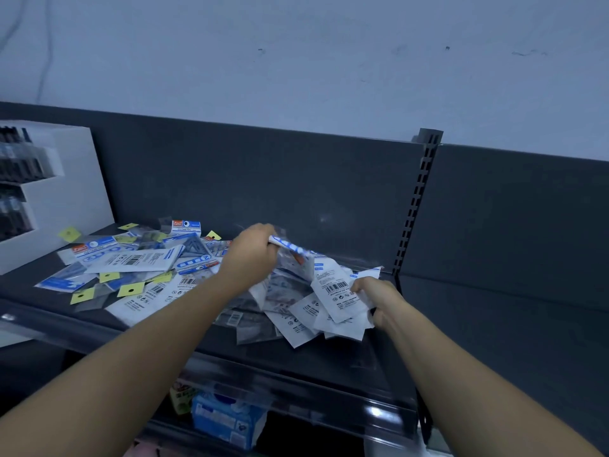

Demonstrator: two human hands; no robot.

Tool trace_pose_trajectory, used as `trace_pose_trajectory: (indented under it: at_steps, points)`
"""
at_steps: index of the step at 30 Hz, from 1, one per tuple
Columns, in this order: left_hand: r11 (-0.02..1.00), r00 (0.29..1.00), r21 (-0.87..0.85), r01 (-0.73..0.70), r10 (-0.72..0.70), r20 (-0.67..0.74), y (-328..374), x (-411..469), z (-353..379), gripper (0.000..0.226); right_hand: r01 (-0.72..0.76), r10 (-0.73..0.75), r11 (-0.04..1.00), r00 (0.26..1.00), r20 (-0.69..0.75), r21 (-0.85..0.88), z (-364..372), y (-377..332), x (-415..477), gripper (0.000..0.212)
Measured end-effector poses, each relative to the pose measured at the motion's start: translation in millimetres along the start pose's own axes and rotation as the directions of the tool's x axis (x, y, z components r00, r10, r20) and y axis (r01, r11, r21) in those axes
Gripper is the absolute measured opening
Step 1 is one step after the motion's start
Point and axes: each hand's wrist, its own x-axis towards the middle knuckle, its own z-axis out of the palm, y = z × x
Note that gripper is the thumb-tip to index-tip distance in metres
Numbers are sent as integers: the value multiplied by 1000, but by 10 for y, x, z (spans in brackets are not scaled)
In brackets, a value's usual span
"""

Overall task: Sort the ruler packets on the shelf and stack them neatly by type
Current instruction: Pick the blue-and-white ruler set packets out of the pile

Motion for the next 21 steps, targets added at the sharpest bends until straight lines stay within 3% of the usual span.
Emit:
trace_pose_trajectory:
  at_steps: [5, 7, 11, 14, 16, 21]
  points:
    - [985, 956, 13, -171, 163, 246, 136, -167, 234, 3, 16, -14, 990, 1000, -9, 137, -24, 28, 17, 20]
    - [987, 905, -68, -144, 159, 394, 128, -216, 294, 6, 11, -8, 984, 1000, -16, 178, -48, 49, 22, 15]
    - [980, 729, -197, 13, 126, 673, 68, -291, 385, 37, 9, -8, 983, 1000, -6, 186, -62, 91, 25, 18]
    - [955, 741, -248, 165, 46, 670, 36, -304, 395, 50, -13, 10, 987, 1000, 21, 159, -64, 113, -5, 18]
    - [941, 747, -260, 217, 11, 665, 29, -325, 416, 44, -28, 25, 989, 999, 28, 144, -62, 123, -3, 16]
    - [864, 702, -366, 347, 19, 712, 196, -379, 479, 49, 5, -18, 994, 992, 123, 107, -40, 140, -27, 19]
